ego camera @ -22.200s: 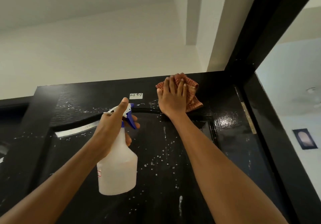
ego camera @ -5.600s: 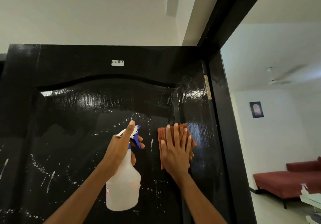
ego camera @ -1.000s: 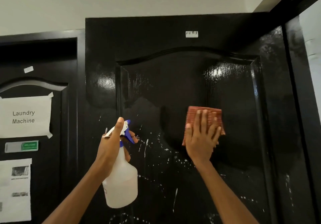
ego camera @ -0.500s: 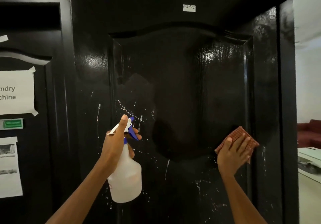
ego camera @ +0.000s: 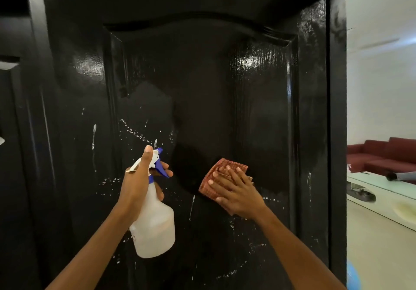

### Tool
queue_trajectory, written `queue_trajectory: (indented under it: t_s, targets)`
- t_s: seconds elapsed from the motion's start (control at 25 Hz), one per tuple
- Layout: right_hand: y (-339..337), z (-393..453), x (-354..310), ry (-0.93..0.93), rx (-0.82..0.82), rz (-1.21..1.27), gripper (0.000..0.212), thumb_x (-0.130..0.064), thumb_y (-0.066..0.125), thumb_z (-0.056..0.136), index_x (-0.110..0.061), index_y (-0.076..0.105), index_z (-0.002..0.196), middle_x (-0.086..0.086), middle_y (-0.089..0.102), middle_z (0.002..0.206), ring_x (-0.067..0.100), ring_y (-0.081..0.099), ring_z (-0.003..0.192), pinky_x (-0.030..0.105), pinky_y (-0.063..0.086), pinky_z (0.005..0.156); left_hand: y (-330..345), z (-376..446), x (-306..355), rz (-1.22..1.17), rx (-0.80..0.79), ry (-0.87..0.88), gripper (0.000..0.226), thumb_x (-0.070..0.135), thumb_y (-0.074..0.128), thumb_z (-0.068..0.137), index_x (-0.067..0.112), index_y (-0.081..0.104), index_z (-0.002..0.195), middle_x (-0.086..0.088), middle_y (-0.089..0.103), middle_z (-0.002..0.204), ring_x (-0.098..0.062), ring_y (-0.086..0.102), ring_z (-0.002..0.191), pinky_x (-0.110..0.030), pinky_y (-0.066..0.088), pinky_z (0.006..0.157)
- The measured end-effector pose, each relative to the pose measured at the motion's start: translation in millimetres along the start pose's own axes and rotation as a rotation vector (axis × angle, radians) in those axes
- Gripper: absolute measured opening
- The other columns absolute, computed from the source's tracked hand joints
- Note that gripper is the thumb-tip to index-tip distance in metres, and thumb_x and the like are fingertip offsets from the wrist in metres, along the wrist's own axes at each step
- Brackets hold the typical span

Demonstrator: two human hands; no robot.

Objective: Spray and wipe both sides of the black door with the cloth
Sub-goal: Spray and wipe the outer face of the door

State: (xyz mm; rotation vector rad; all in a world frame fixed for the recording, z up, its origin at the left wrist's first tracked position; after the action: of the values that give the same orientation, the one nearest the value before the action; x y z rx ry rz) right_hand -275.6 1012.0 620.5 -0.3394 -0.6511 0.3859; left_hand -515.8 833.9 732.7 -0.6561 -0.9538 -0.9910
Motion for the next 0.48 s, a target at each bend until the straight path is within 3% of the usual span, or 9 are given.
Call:
queue_trajectory:
  t_s: [0.08,0.24,0.32,0.4,0.48]
  targets:
    - [4.2,-24.1,42.2,0.273,0.021,0.088,0.066,-0.058,0.023,0.107,-0.029,0.007,0.164,0.001,0.004,0.172,0.036,0.003,0.157,0.061,0.013,0.123,-8.1,2.5,6.6,-0.012,0.018,0.007,0.069,0.068,0.034,0.093,0.010,0.070,0.098,-0.009,0.076,0.089,-0.028,0.059,0.052,-0.035,0.052,0.052]
    - [9.8,-65.5,80.9,1.247,0.171,0.496,0.071,-0.064,0.006,0.103,-0.028,-0.010,0.163,0.000,-0.012,0.171,0.030,-0.010,0.157,0.057,-0.002,0.126,-26.3,-2.6,7.9,-0.071,0.070,-0.005,0.067,0.069,0.036,0.093,0.011,0.068,0.097,-0.010,0.076,0.087,-0.030,0.057,0.053,-0.034,0.050,0.054]
    - [2.4,-52.6,65.4,1.573,0.269,0.704,0.082,-0.073,-0.007,0.095,-0.027,-0.011,0.162,0.003,-0.011,0.171,0.039,-0.007,0.156,0.060,-0.001,0.125,-34.0,-4.6,3.4,-0.074,0.096,-0.023,0.071,0.070,0.036,0.092,0.008,0.068,0.099,-0.012,0.075,0.090,-0.028,0.057,0.052,-0.034,0.050,0.054]
    - [-6.1,-25.9,35.4,1.614,0.246,0.752,0.081,-0.072,-0.007,0.094,-0.027,-0.016,0.161,0.005,-0.012,0.171,0.044,-0.005,0.155,0.061,-0.002,0.124,-39.4,-3.8,0.7,-0.082,0.115,-0.031,0.073,0.071,0.036,0.091,0.006,0.068,0.102,-0.014,0.075,0.093,-0.028,0.057,0.052,-0.034,0.051,0.054]
    - [-9.3,5.7,-10.6,1.409,0.170,0.661,0.073,-0.067,-0.001,0.100,-0.029,-0.019,0.160,0.003,-0.017,0.170,0.044,-0.008,0.154,0.061,-0.004,0.124,-42.6,-1.7,2.7,-0.068,0.116,-0.024,0.073,0.071,0.036,0.092,0.005,0.068,0.103,-0.014,0.075,0.094,-0.028,0.058,0.052,-0.034,0.051,0.054]
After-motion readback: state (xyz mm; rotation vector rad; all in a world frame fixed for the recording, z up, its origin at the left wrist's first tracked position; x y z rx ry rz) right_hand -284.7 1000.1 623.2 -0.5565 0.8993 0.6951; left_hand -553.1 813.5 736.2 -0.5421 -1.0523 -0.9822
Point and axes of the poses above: each hand's wrist, its own z-axis towards the middle knuckle, its own y-axis out of the palm, x = y × z, the point moved 6 cm from there along z, towards the middle knuckle
